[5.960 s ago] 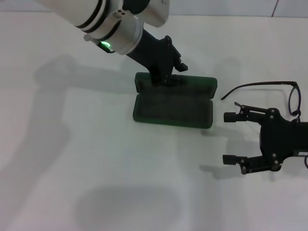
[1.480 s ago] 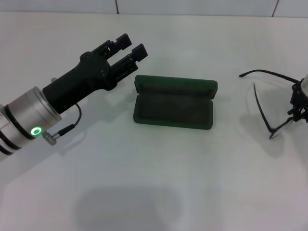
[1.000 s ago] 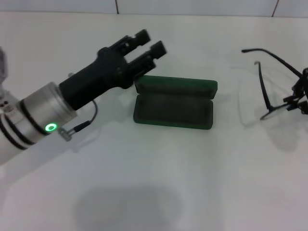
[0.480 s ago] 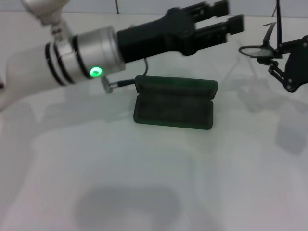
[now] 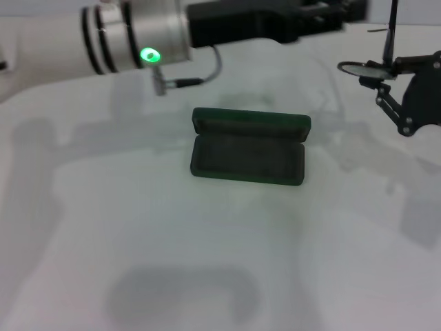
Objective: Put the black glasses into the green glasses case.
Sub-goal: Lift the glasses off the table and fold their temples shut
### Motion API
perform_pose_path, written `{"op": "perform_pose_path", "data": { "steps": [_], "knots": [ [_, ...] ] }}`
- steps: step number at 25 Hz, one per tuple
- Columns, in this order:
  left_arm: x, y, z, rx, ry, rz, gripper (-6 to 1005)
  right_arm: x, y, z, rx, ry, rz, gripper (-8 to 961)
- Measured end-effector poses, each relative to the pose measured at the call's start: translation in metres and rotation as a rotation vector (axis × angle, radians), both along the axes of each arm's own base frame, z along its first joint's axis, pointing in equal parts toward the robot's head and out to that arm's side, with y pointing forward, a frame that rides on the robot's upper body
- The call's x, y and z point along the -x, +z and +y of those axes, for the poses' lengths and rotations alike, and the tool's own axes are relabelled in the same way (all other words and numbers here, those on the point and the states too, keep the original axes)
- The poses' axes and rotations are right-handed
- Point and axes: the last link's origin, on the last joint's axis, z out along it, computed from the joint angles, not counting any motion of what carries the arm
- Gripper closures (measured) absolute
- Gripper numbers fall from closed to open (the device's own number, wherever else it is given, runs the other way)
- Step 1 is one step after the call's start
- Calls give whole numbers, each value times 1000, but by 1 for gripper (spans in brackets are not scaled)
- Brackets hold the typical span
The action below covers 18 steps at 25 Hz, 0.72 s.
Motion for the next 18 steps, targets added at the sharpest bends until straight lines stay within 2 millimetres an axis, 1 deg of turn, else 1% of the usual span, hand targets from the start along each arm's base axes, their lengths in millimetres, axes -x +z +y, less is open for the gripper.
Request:
{"op": "perform_pose_path", "data": {
  "steps": [2,6,7,9,12,15,18],
  "knots": [
    [13,9,8,-44,65,18,350,2,3,-8,13,42,19,851],
    [51,27,27,-165,257,76,350,8,7,-24,62,125,67,850],
    [59,28,31,-186,293,90,350,11,8,-30,86,153,85,850],
    [65,26,33,-208,325,111,349,17,8,-41,150,206,125,850],
    [59,14,31,-210,300,123,349,28,3,-49,278,251,145,850],
    [41,-2,26,-181,221,118,349,39,-10,-48,414,254,110,850],
    [23,-12,19,-145,125,112,349,41,-20,-43,484,214,60,850]
  ]
}}
